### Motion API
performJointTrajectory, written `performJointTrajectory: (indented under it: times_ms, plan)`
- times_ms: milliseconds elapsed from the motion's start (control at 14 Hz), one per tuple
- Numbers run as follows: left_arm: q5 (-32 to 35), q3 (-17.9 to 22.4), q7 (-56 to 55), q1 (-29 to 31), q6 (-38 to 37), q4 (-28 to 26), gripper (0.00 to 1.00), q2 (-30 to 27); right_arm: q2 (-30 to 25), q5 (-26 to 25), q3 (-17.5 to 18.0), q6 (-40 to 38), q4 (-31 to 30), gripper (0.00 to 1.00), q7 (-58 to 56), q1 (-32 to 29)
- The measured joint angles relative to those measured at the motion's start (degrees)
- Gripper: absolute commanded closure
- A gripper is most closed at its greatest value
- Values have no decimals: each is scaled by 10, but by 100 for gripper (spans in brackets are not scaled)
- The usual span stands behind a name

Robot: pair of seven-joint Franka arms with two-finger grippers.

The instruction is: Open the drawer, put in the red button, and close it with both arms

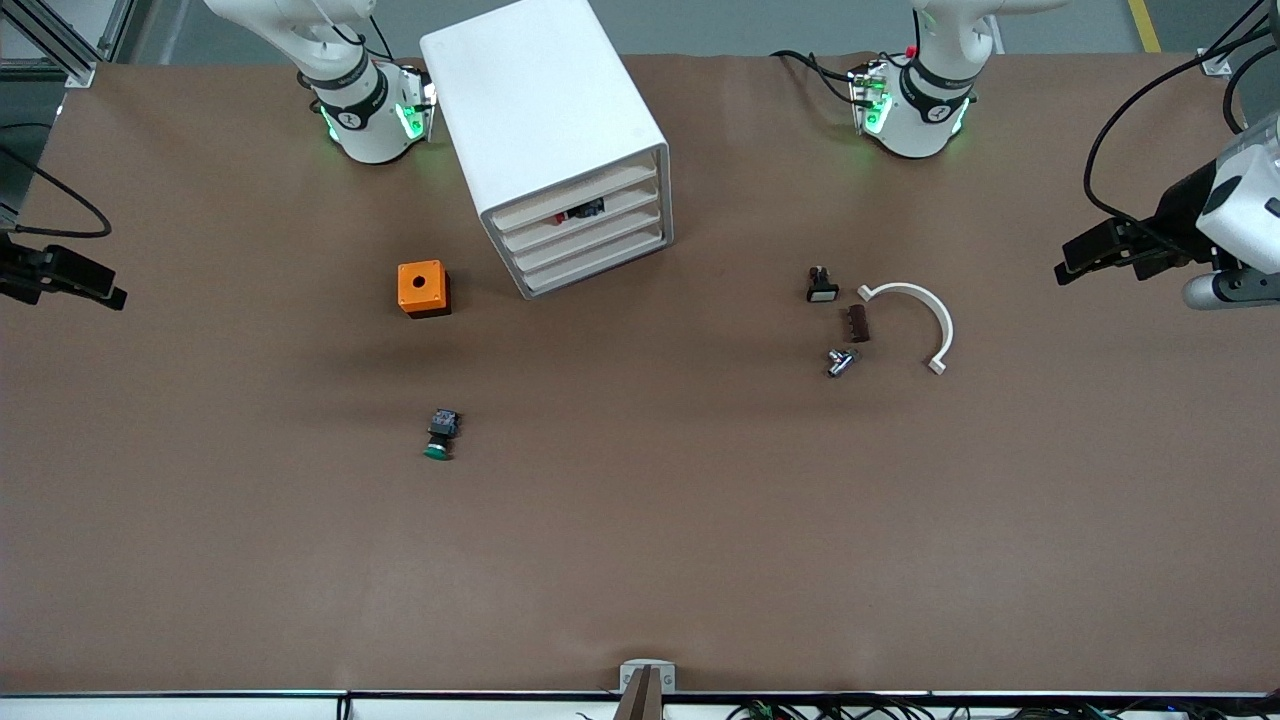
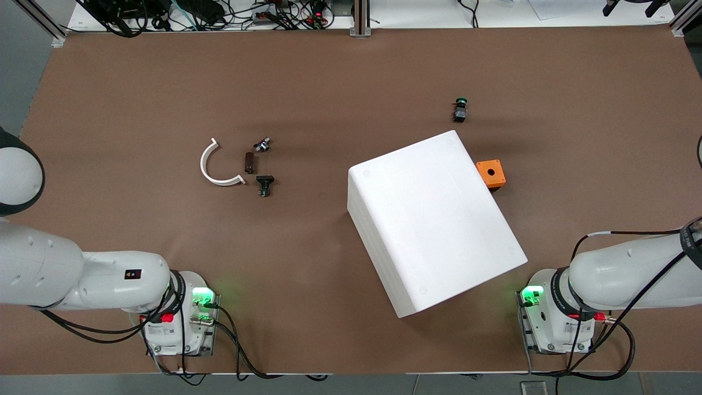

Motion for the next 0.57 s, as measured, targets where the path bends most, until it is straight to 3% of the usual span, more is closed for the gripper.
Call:
performJointTrajectory:
  times_ms: [571]
  plan:
    - [0, -1, 0, -7, 39, -3, 1, -1, -49, 0, 0, 5, -47, 0, 0, 0]
